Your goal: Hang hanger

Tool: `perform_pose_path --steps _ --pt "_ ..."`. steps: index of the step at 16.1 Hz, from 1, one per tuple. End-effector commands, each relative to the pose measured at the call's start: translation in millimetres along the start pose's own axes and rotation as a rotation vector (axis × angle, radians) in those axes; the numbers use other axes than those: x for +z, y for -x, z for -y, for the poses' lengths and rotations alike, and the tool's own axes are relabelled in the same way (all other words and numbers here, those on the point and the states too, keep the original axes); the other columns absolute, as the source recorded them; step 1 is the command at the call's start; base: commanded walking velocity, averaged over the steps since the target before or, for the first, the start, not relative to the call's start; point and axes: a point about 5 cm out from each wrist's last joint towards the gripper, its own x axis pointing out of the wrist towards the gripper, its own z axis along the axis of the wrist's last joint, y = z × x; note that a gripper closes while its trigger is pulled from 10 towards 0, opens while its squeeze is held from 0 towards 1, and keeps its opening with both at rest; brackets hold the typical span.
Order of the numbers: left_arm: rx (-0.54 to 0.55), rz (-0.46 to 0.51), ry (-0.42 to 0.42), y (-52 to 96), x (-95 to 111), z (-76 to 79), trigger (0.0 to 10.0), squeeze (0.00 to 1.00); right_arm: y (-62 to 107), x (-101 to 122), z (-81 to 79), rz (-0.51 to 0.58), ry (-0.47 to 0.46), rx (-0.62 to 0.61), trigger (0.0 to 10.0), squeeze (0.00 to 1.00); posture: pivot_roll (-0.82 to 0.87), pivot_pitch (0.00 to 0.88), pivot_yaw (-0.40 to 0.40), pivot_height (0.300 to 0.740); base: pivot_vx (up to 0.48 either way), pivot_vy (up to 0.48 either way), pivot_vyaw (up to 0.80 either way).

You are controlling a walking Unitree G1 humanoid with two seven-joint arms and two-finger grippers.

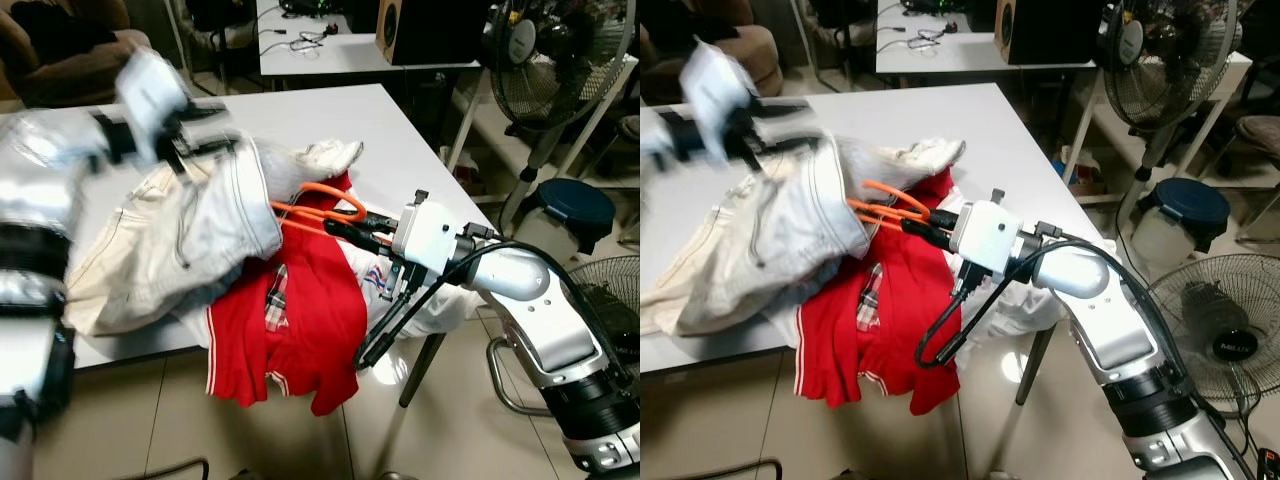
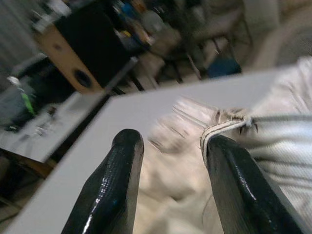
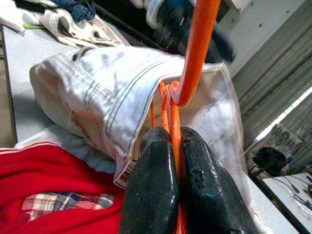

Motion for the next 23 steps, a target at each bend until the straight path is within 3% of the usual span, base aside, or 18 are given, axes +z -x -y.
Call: perform_pose_path --steps 1,3,4,6,8,9,10,13,14,17,18,20,21,22,23 --pt "0.01 0.044 0.028 7.1 12.5 -8.0 10.0 0.0 1.1 5.1 8.7 0.021 0.015 -0.023 10.0 0.0 -0.17 0.0 0.012 0.74 0.0 0.0 0.0" --pt "-0.133 0.018 0.095 10.1 10.6 2.9 10.0 0.0 0.3 3.6 9.5 0.018 0.014 -0.026 10.0 0.0 -0.16 0.0 0.012 0.74 0.0 0.0 0.0" --pt "-0.156 0.003 0.123 11.0 7.4 5.5 10.0 0.0 0.2 3.3 9.3 0.018 0.014 -0.028 10.0 0.0 -0.16 0.0 0.012 0.74 0.0 0.0 0.0" --pt "-0.137 -0.02 0.086 10.6 3.3 6.8 10.0 0.0 0.5 3.1 9.0 0.017 0.012 -0.031 10.0 0.0 -0.16 0.0 0.013 0.74 0.0 0.0 0.0" --pt "-0.218 -0.149 0.013 1.3 -19.2 32.4 10.0 0.0 1.4 1.9 8.7 0.013 0.008 -0.046 10.0 0.0 -0.16 0.0 0.013 0.74 0.0 0.0 0.0" --pt "-0.264 -0.137 0.069 -1.9 -19.8 42.3 10.0 0.0 1.3 1.2 7.6 0.014 0.003 -0.05 10.0 0.0 -0.16 0.0 0.013 0.74 0.0 0.0 0.0" --pt "-0.265 -0.103 0.099 -4.2 -15.3 43.7 10.0 0.0 1.1 0.5 6.3 0.014 0.002 -0.048 10.0 0.0 -0.16 0.0 0.013 0.74 0.0 0.0 0.0" --pt "-0.226 0.013 0.126 9.9 12.6 24.2 10.0 0.0 2.0 1.2 5.0 0.012 0.001 -0.051 10.0 0.0 -0.17 0.0 0.02 0.74 0.0 0.0 0.0" --pt "-0.2 0.082 0.118 17.9 28.2 16.1 10.0 1.0 3.4 0.6 6.6 0.008 0.001 -0.056 10.0 0.0 -0.17 0.0 0.017 0.74 0.0 0.0 0.0" --pt "-0.267 0.108 0.097 22.5 43.8 29.8 10.0 1.0 5.3 -2.0 10.6 -0.002 0.001 -0.07 10.0 0.0 -0.16 0.0 0.008 0.74 0.0 0.0 0.0" --pt "-0.343 0.054 0.133 22.9 36.4 41.3 10.0 1.0 4.6 -1.0 11.8 0.005 0.0 -0.066 10.0 0.0 -0.14 0.0 0.004 0.74 0.0 0.0 0.0" --pt "-0.426 -0.067 0.101 21.3 17.4 58.9 10.0 1.0 4.1 2.1 13.2 0.015 0.004 -0.055 10.0 0.0 -0.14 0.0 0.006 0.74 0.0 0.0 0.0" --pt "-0.419 -0.09 0.052 17.6 13.7 63.1 10.0 0.0 4.3 3.2 13.4 0.019 0.005 -0.053 10.0 0.0 -0.14 0.0 0.009 0.74 0.0 0.0 0.0" --pt "-0.396 -0.096 -0.011 11.2 11.0 67.7 10.0 0.0 4.4 4.5 13.6 0.022 0.008 -0.049 10.0 0.0 -0.14 0.0 0.011 0.74 0.0 0.0 0.0" --pt "-0.381 -0.056 -0.004 4.3 12.0 72.4 10.0 0.0 4.8 4.9 13.1 0.022 0.011 -0.045 10.0 0.0 -0.14 0.0 0.011 0.74 0.0 0.0 0.0"
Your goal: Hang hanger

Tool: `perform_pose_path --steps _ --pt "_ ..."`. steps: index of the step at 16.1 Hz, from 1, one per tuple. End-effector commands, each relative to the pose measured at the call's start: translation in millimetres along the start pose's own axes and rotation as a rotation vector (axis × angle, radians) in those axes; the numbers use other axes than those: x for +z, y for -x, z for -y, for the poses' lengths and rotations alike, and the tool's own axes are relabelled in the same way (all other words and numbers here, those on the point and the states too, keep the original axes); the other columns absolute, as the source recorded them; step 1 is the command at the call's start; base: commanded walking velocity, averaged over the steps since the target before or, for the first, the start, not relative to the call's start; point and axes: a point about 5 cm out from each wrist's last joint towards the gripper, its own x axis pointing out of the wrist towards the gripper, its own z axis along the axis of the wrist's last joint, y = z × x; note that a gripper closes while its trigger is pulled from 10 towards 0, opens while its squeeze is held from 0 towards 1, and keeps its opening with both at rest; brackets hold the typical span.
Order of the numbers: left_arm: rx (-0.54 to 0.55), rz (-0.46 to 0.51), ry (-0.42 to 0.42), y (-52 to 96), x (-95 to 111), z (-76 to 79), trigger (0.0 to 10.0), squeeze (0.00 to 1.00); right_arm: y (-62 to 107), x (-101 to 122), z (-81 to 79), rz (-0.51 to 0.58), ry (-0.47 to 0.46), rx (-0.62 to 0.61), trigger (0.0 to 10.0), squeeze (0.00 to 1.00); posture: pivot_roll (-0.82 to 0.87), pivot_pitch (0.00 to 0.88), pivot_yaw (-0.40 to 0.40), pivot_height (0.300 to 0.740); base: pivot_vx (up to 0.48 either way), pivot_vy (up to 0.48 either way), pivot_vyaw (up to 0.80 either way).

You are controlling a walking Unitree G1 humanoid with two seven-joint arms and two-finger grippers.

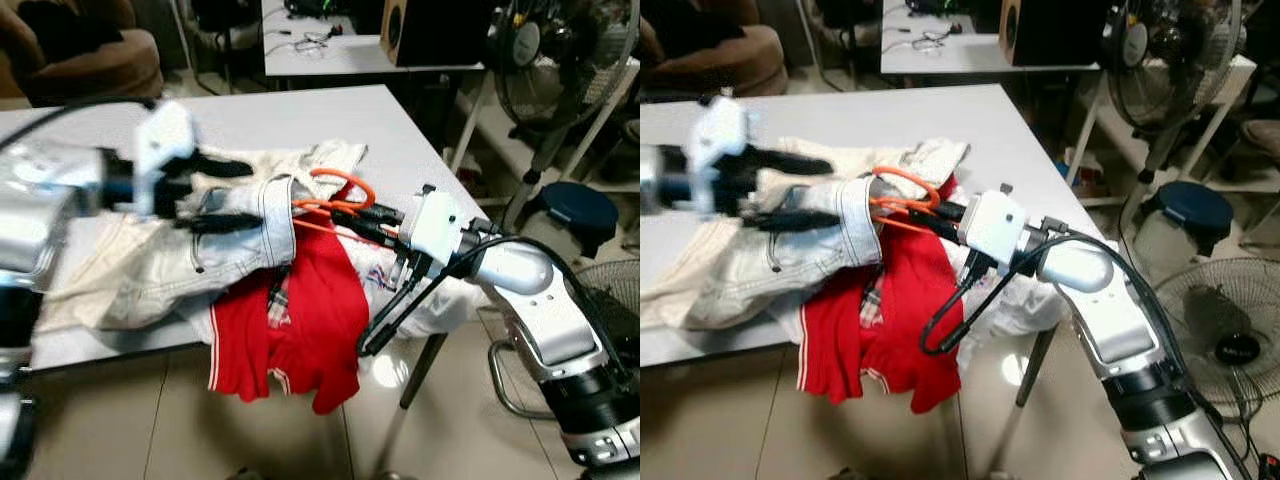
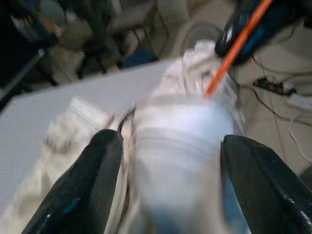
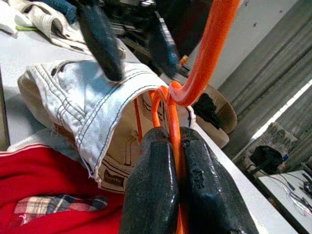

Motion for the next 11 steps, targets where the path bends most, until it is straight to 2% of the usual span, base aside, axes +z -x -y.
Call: perform_pose_path --steps 1,4,7,8,9,10,11 --pt "-0.004 -0.001 -0.022 -3.4 2.8 3.2 10.0 0.0 2.0 7.9 5.9 0.024 0.024 -0.007 10.0 0.0 -0.15 0.0 0.009 0.74 0.0 0.0 0.0" --pt "-0.001 0.037 -0.026 -15.5 1.0 4.2 10.0 0.0 0.4 10.1 1.4 0.031 0.025 0.022 10.0 0.0 -0.15 0.0 0.01 0.74 0.0 0.0 0.0" --pt "-0.04 -0.017 -0.022 -14.8 -10.8 7.3 10.0 0.0 1.0 10.6 1.8 0.03 0.03 0.025 10.0 0.0 -0.16 0.0 0.017 0.74 0.0 0.0 0.0" --pt "-0.042 -0.041 -0.017 -11.7 -15.0 7.3 4.3 0.0 2.0 10.9 3.8 0.029 0.034 0.019 10.0 0.0 -0.16 0.0 0.016 0.74 0.0 0.0 0.0" --pt "-0.044 -0.068 -0.02 -9.0 -18.4 6.7 1.6 0.0 2.8 11.1 5.1 0.029 0.035 0.016 10.0 0.0 -0.16 0.0 0.015 0.74 0.0 0.0 0.0" --pt "-0.049 -0.091 -0.022 -7.3 -21.3 6.4 1.3 0.0 3.3 11.2 5.9 0.028 0.035 0.015 10.0 0.0 -0.16 0.0 0.015 0.74 0.0 0.0 0.0" --pt "-0.05 -0.1 -0.025 -7.3 -23.2 6.1 0.4 0.0 3.4 11.3 6.3 0.028 0.036 0.015 10.0 0.0 -0.16 0.0 0.015 0.74 0.0 0.0 0.0"
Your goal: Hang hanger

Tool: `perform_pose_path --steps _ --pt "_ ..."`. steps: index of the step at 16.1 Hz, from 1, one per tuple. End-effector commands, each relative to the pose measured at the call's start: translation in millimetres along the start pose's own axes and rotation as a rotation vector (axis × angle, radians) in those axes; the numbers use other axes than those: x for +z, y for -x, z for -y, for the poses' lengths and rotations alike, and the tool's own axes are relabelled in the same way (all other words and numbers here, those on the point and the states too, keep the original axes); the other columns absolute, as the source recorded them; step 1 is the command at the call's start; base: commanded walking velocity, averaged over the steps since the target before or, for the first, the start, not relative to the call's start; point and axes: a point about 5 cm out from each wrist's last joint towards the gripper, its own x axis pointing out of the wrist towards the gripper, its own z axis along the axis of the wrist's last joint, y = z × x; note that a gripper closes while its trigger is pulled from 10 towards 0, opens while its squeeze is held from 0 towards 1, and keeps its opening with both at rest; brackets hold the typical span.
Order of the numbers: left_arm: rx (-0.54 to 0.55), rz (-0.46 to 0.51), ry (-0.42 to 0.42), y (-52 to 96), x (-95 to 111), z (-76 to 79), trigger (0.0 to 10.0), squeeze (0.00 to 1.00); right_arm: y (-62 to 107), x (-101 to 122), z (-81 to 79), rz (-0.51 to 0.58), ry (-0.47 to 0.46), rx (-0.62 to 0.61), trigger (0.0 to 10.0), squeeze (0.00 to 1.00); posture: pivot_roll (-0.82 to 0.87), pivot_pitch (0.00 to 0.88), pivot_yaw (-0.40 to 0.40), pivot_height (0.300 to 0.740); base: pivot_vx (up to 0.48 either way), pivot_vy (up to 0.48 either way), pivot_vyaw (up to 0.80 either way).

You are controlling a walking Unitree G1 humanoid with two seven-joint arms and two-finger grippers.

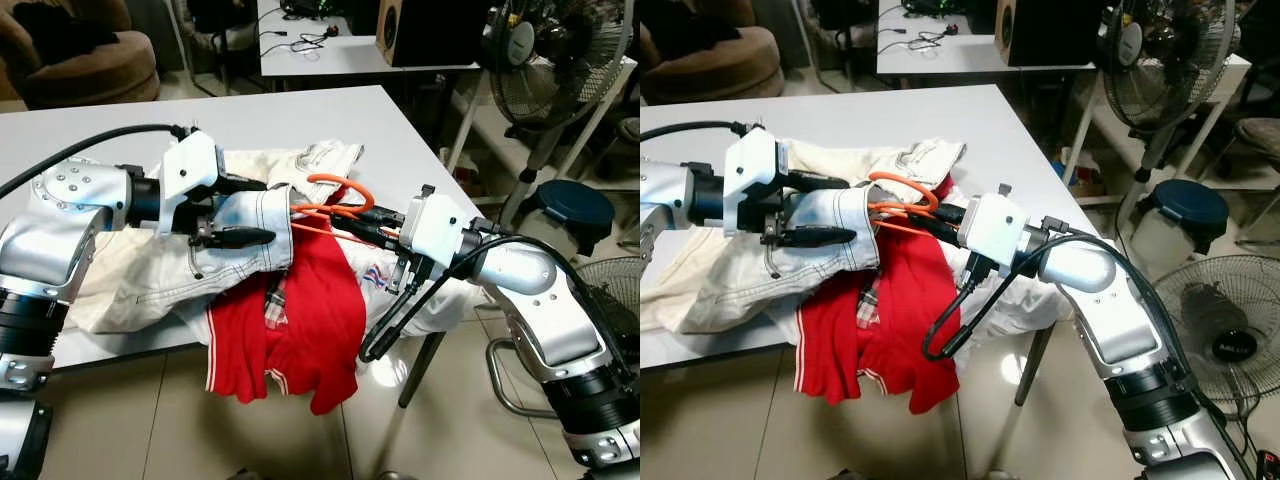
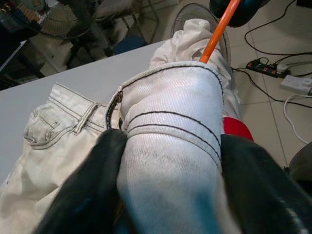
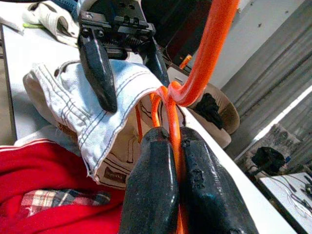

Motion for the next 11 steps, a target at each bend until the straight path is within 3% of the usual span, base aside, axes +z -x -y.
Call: perform_pose_path --steps 1,5,11 --pt "-0.01 -0.023 -0.009 -1.0 -2.0 -0.4 0.0 0.0 2.5 9.7 7.5 0.032 0.027 -0.012 10.0 0.0 -0.15 0.0 0.016 0.74 0.0 0.0 0.0" --pt "0.032 0.079 -0.008 -14.2 -0.9 -3.8 0.0 0.0 0.2 10.9 5.0 0.039 0.025 -0.009 10.0 0.0 -0.16 0.0 0.018 0.74 0.0 0.0 0.0" --pt "0.051 0.134 -0.035 -12.2 -0.3 -6.7 0.0 0.0 3.5 10.5 8.5 0.028 0.034 -0.009 10.0 0.0 -0.16 0.0 0.016 0.74 0.0 0.0 0.0"
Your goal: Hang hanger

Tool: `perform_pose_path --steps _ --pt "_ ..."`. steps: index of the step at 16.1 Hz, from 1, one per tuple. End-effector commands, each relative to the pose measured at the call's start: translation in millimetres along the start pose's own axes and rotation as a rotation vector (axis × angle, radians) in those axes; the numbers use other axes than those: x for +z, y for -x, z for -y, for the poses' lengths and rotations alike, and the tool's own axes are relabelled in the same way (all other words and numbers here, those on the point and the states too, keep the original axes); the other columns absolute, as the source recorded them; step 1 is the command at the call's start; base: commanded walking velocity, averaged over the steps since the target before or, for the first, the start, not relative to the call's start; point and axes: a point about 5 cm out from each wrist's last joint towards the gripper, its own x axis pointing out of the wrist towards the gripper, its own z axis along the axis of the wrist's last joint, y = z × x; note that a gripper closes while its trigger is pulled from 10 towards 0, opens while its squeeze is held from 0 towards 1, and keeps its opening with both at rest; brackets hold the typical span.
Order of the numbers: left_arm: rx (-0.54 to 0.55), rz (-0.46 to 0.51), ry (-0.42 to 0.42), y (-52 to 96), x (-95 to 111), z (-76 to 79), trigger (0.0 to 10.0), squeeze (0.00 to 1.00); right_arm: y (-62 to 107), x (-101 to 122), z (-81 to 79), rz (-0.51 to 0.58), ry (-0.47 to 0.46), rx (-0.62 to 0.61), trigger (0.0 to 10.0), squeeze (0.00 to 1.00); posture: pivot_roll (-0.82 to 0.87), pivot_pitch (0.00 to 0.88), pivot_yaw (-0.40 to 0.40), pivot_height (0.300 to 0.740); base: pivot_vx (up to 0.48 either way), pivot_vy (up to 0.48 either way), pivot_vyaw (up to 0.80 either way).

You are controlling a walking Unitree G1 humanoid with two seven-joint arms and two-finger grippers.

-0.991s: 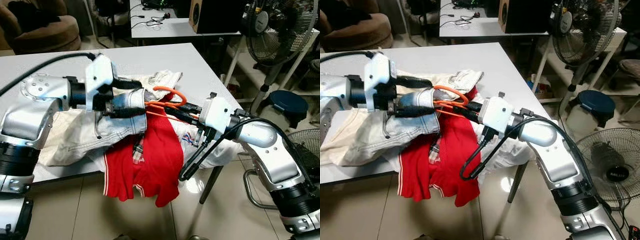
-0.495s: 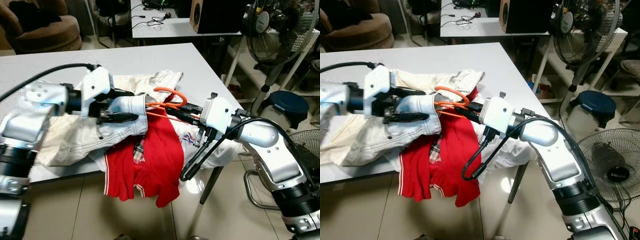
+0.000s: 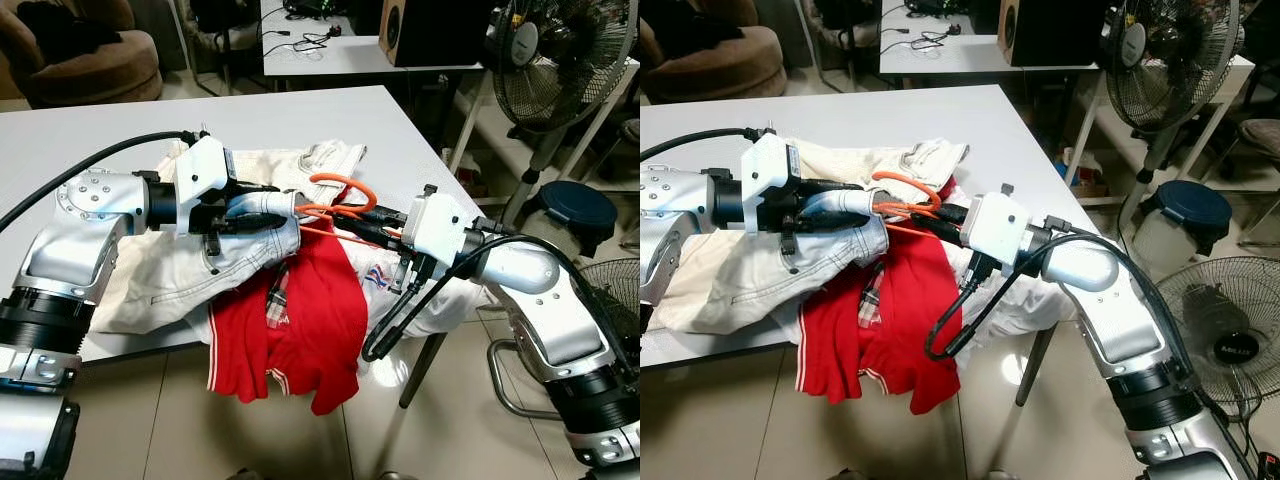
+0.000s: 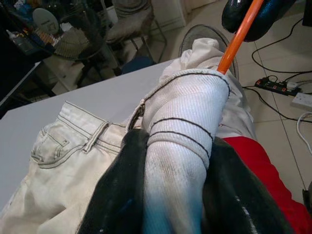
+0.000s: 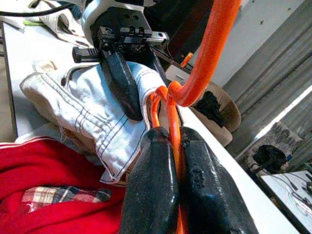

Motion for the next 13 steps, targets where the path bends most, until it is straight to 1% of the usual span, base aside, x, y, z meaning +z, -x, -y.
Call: perform_pose_path --steps 1,2,3,6,8,9,12,13 --pt "0.013 0.041 -0.025 3.5 7.9 -5.1 0.0 0.0 1.1 11.3 6.8 0.041 0.037 -0.012 10.0 0.0 -0.16 0.0 0.016 0.74 0.0 0.0 0.0" --pt "0.011 0.044 -0.026 3.8 7.6 -4.8 0.0 0.0 1.0 11.2 6.7 0.041 0.036 -0.012 10.0 0.0 -0.16 0.0 0.015 0.74 0.0 0.0 0.0" --pt "0.014 0.054 -0.05 3.9 7.9 -4.8 0.0 0.0 1.2 11.0 6.3 0.04 0.035 -0.011 10.0 0.0 -0.17 0.0 0.016 0.74 0.0 0.0 0.0" --pt "0.011 0.083 -0.073 3.3 9.5 -4.3 0.0 0.0 2.5 10.3 6.8 0.034 0.032 -0.013 10.0 0.0 -0.17 0.0 0.019 0.74 0.0 0.0 0.0" --pt "0.013 0.099 -0.09 3.2 11.2 -5.8 0.0 0.0 7.1 8.0 10.6 0.016 0.019 -0.026 10.0 0.0 -0.18 0.0 0.019 0.74 0.0 0.0 0.0" --pt "0.011 0.119 -0.096 2.4 13.4 -6.0 0.0 0.0 11.6 5.8 14.9 0.003 -0.001 -0.045 10.0 1.0 -0.18 0.0 0.02 0.74 0.0 0.0 0.0" --pt "0.004 0.138 -0.099 2.0 15.7 -5.6 0.0 0.0 17.8 6.1 21.8 0.003 -0.01 -0.076 10.0 1.0 -0.19 0.0 0.026 0.74 0.0 0.0 0.0" --pt "-0.003 0.145 -0.098 1.5 17.0 -5.1 0.0 0.0 24.9 6.2 29.7 -0.01 0.003 -0.113 10.0 1.0 -0.18 0.0 0.026 0.74 0.0 0.0 0.0"
